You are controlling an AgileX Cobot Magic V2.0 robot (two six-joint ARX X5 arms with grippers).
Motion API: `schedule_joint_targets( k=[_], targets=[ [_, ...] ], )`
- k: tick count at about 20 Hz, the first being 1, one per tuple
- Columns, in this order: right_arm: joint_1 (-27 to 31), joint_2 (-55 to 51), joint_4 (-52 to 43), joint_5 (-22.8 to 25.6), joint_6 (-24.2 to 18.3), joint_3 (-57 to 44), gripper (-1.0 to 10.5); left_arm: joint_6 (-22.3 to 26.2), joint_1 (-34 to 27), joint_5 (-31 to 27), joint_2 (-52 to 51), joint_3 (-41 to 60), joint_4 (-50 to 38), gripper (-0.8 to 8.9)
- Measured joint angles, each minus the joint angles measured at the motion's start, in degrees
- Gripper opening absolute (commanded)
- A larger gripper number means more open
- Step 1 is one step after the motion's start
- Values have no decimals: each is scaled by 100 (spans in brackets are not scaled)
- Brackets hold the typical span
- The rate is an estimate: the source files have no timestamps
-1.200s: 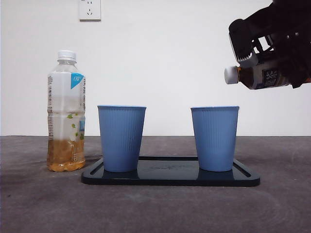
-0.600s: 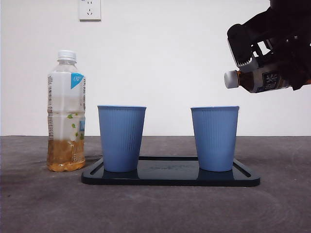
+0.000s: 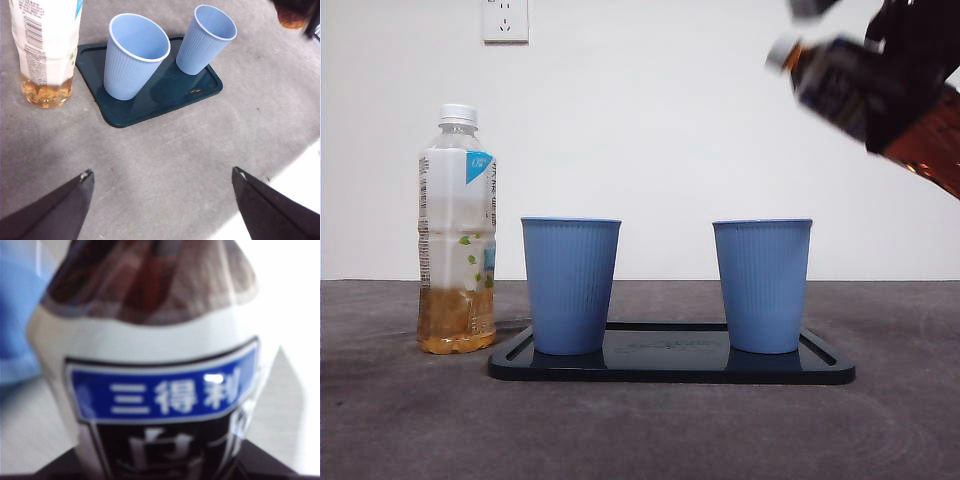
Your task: Pour the drink into the cup
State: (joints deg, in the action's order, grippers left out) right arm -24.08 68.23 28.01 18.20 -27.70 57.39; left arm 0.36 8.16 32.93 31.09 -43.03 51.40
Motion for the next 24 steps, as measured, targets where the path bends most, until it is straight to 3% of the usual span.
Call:
schedule_joint_targets(
  k=[2,4,8,11,15,24],
  targets=[
    [433,-232,-72,-905,876,-15,77,0,0,-2,0,0,2,447],
    [815,-463,-560,-1552,1478,-343,78,0,0,-72,0,0,0,447],
    [1200,-800,-1915,-2159,2323,-1432,78,2,0,-367,0,0,-2,447],
    [1252,-769,-3200,-2317,2846,-2142,78,2,0,-422,0,0,-61,447],
    [1259,-374,-4483,-2317,3123,-2728,78,2,0,-424,0,0,-227,447],
    [1263,1163,-6107,-2406,3250,-2800,78,2,0,-424,0,0,-319,446]
  ],
)
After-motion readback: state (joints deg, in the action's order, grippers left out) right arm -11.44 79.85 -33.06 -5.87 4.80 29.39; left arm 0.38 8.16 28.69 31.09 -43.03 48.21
